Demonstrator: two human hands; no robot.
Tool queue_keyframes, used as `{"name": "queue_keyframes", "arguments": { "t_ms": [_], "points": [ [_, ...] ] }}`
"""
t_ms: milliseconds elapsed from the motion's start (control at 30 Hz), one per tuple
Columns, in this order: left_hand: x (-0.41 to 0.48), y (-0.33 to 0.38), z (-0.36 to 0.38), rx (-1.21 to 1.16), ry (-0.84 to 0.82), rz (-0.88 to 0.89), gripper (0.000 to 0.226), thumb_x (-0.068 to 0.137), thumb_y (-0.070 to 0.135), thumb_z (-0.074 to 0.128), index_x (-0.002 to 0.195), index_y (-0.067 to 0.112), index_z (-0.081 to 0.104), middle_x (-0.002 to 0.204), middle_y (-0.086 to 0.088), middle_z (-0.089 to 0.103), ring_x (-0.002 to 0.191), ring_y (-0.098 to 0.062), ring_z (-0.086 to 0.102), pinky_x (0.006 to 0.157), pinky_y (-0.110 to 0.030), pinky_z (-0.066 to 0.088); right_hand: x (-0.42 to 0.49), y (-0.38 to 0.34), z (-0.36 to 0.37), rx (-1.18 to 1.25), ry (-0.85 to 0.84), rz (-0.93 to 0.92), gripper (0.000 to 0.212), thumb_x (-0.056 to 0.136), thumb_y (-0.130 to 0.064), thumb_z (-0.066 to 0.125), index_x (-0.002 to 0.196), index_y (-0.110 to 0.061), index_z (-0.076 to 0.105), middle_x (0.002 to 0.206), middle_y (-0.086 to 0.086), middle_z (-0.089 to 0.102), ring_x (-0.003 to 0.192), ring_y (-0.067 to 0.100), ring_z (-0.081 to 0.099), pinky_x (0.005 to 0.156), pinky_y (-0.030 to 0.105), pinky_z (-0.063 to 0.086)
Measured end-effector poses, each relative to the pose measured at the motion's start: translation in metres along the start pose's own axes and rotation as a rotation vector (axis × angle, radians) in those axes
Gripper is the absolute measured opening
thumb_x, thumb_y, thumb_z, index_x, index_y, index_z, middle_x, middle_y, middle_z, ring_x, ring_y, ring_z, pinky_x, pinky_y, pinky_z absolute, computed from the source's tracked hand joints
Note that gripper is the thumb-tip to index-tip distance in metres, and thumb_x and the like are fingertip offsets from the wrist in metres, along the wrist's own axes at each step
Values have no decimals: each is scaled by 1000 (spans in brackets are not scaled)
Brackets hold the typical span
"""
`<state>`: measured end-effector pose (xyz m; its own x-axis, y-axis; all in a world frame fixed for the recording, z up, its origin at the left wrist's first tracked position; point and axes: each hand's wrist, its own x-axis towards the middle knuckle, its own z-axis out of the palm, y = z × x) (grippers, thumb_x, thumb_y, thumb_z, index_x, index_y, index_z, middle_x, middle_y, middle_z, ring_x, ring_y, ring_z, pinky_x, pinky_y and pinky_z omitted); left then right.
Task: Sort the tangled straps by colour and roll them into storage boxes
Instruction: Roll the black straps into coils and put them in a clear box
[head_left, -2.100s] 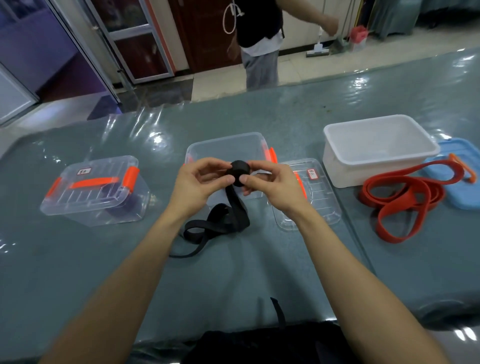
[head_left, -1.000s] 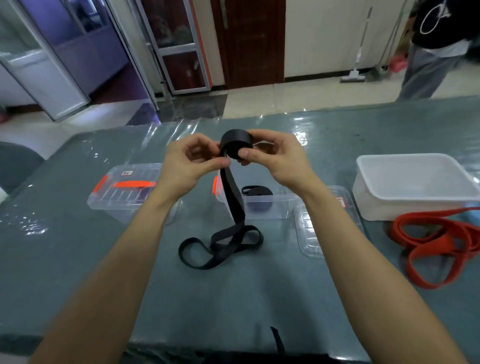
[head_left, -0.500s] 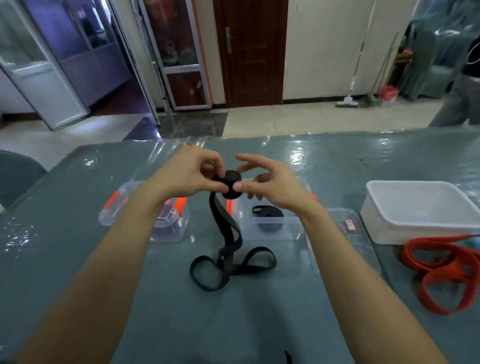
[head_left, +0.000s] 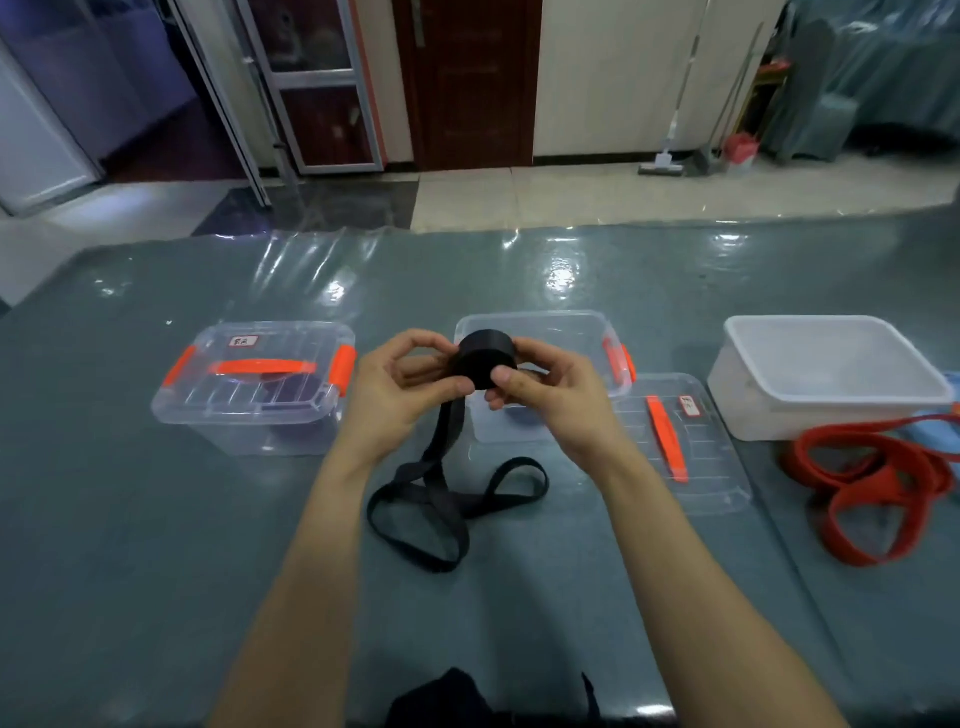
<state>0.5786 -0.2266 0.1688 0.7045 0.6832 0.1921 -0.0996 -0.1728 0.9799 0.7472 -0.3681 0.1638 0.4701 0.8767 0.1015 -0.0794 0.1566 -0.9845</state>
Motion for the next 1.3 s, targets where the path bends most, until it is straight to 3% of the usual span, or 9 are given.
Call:
{"name": "queue_keyframes", "arguments": {
  "t_ms": [167, 267, 400, 533, 700, 967, 1033, 1167, 1300],
  "points": [
    [0, -6, -6, 102, -45, -67, 38, 69, 11, 99, 93, 24, 74, 97, -10, 84, 94, -26, 83, 92, -35, 65, -4, 15, -7, -99, -45, 91, 44, 90, -2, 83, 132, -5, 70, 115, 20, 78, 80, 39, 76, 80, 40, 65],
    [7, 0, -12, 414, -162, -60, 36, 72, 7, 100, 93, 24, 77, 90, -4, 83, 89, -19, 82, 93, -39, 66, -3, 17, -12, -437, -55, 101, 64, 81, -20, 96, 137, -29, 69, 124, 1, 75, 76, 30, 77, 67, 32, 60],
    [20, 12, -3, 691, -324, 35, 33, 74, 17, 99, 98, 29, 80, 91, 5, 82, 91, -6, 79, 94, -32, 63, -3, 21, -7, -585, -120, 46, 38, 85, -24, 92, 106, -48, 71, 85, -5, 79, 65, 17, 75, 70, 43, 64],
    [26, 8, -1, 418, -240, 68, 35, 77, 10, 97, 106, 21, 81, 100, 3, 84, 100, -12, 80, 98, -28, 61, 2, 20, -19, -322, -18, -2, 30, 91, -11, 85, 116, -24, 78, 89, 8, 80, 68, 28, 76, 72, 38, 63],
    [27, -7, 14, -2, -63, -2, 47, 74, 13, 95, 116, 20, 75, 109, -7, 84, 105, -25, 82, 94, -31, 64, 10, 15, -21, -33, 22, -25, 31, 91, -16, 82, 121, -25, 79, 99, 20, 79, 71, 26, 73, 81, 37, 63],
    [38, -8, -1, 146, -147, -62, 47, 72, 20, 99, 117, 25, 85, 108, 1, 85, 106, -19, 81, 98, -28, 62, 14, 20, -14, 33, 29, 41, 37, 98, -10, 77, 134, -9, 69, 104, 26, 78, 80, 33, 76, 85, 39, 62],
    [41, -5, -8, 208, -188, -87, 47, 70, 20, 100, 113, 29, 86, 105, 2, 85, 104, -16, 82, 98, -28, 62, 12, 19, -17, -69, -3, 67, 43, 95, -11, 81, 135, -10, 67, 107, 22, 79, 77, 34, 78, 80, 38, 62],
    [53, 8, -15, 559, -385, -79, 43, 74, 14, 100, 110, 32, 87, 95, 12, 85, 94, -7, 82, 93, -29, 65, 15, 10, -22, -523, -36, 48, 67, 79, -33, 97, 137, -41, 65, 129, -7, 71, 67, 25, 75, 69, 26, 56],
    [65, 30, -11, 883, -489, 0, 35, 72, 24, 98, 102, 37, 87, 83, 20, 81, 81, 3, 76, 87, -35, 66, 19, 9, -13, -719, -115, 13, 32, 86, -30, 90, 99, -47, 67, 87, 2, 79, 69, 18, 75, 76, 43, 61]
  ]
}}
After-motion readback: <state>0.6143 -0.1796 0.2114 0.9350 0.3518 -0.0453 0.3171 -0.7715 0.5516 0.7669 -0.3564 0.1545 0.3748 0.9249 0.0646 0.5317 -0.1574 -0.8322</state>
